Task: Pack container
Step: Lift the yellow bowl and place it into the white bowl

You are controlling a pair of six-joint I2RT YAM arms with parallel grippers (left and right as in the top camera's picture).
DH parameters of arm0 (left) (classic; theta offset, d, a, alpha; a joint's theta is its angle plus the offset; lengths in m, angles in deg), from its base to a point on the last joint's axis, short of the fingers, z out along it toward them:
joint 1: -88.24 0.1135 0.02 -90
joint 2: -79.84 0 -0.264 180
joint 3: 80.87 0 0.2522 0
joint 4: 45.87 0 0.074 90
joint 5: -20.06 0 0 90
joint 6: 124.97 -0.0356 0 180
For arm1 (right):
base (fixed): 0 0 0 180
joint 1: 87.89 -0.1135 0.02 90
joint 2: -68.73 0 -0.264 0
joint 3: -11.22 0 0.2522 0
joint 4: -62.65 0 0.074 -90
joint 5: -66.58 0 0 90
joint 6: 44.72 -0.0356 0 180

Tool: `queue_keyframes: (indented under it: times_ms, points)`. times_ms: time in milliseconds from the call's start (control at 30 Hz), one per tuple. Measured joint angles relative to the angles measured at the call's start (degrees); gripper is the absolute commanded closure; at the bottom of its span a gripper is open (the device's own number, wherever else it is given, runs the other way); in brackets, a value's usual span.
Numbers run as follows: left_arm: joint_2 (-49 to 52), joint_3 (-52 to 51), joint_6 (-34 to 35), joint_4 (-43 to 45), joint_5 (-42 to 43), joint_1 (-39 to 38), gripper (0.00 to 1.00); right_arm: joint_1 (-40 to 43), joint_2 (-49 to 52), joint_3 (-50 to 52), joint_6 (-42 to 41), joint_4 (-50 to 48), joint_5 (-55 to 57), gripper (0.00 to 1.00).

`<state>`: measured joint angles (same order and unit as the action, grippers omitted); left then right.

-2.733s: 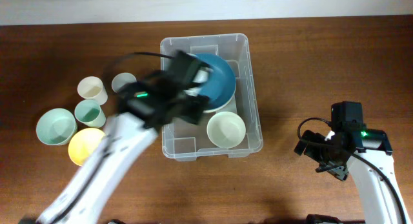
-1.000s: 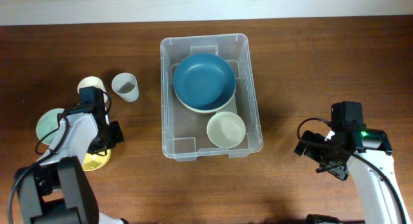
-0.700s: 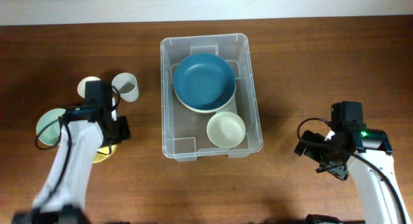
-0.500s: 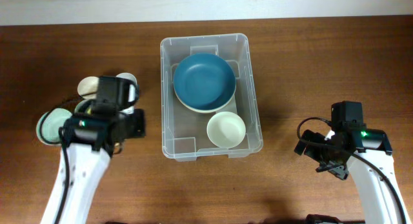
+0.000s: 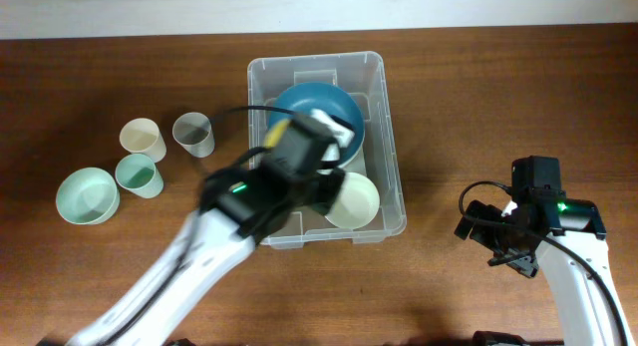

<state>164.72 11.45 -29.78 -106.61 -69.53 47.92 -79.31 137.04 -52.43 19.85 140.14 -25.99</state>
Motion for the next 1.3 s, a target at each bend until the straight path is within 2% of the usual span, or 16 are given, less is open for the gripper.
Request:
queue_keyframes:
  times_ms: [200,367,400,433,467,500,567,667,800,933,1167,1300]
  points:
    - [11.98,-0.04,-1.51,3.17,5.84,-2.16,1.00,0.00,0.00,0.00,-0.04,0.00,0.00,0.01]
    - [14.05,-0.04,-2.25,3.39,7.87,-3.30,0.99,0.00,0.00,0.00,-0.07,-0.17,0.00,0.01]
    - [14.05,-0.04,-2.38,3.39,8.11,-3.43,0.97,0.00,0.00,0.00,-0.04,-0.20,0.00,0.01]
    - [14.05,-0.04,-2.43,3.50,8.28,-3.45,0.82,0.00,0.00,0.00,-0.04,-0.20,0.00,0.02]
    - [14.05,-0.04,-2.71,3.52,8.44,-3.45,0.57,0.00,0.00,0.00,-0.02,-0.20,0.00,0.02]
    - [14.05,-0.04,-2.56,3.52,8.48,-3.45,0.43,0.00,0.00,0.00,-0.04,-0.20,0.00,0.01]
    - [14.05,-0.04,-2.78,3.54,8.63,-3.45,0.27,0.00,0.00,0.00,-0.04,-0.20,0.00,0.01]
    - [14.05,-0.04,-3.28,3.45,8.61,-3.43,0.24,0.00,0.00,0.00,-0.04,-0.17,0.00,0.01]
    - [13.31,0.35,-3.72,-0.81,6.05,-2.10,0.23,0.00,0.00,0.00,-0.02,-0.20,0.00,0.01]
    - [8.90,2.16,-3.91,-4.96,1.70,2.91,0.20,0.00,0.00,0.00,0.00,-0.20,0.00,0.01]
    - [-7.10,4.87,-3.93,-9.11,-4.17,21.86,0.19,0.00,0.00,0.00,0.61,-0.22,0.00,0.01]
    - [-10.32,5.40,-3.91,-13.20,-5.25,35.10,0.18,0.00,0.00,0.00,0.66,-0.37,0.00,0.01]
